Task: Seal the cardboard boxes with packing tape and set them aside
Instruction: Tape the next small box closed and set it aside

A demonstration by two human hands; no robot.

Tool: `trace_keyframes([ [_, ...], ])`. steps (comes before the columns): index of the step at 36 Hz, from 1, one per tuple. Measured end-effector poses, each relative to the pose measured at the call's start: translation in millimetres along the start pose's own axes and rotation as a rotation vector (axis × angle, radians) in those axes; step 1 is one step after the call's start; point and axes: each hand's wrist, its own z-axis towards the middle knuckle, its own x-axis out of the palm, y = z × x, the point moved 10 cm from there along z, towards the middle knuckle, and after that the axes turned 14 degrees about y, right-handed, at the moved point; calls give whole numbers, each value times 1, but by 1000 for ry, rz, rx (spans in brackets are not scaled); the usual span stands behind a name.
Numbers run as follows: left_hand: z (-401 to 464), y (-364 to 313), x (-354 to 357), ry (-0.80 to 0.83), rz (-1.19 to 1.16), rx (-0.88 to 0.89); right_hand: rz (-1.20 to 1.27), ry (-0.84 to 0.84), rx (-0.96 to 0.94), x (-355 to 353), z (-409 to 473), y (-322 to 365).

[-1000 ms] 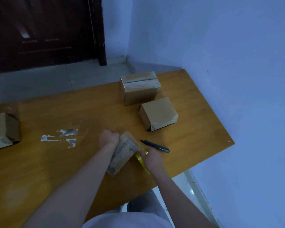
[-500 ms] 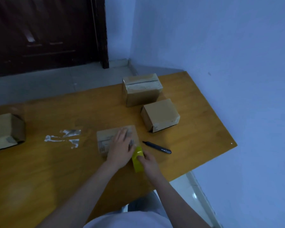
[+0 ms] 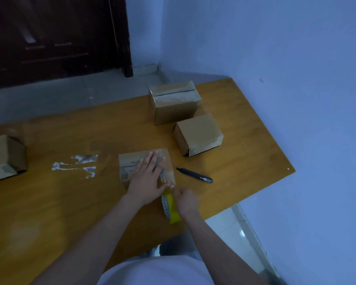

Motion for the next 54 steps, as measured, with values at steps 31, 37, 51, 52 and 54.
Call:
trace_keyframes([
  [31,1,-3,5,161,121,1,-427,-204,-135,-70,37,-36],
  [37,-2,-3,4,151,104,-3,-493,-234,-553,-67,-14,6],
  [51,-3,-4,0,117,102,-3,-1008,-271,-556,-41,-14,45],
  [52,-4,-3,0,119,99,-2,-1007,-250,-503,-42,-9,40],
  [54,-3,-2,1,126,93,1,-956,-209,-341,-49,7,26],
])
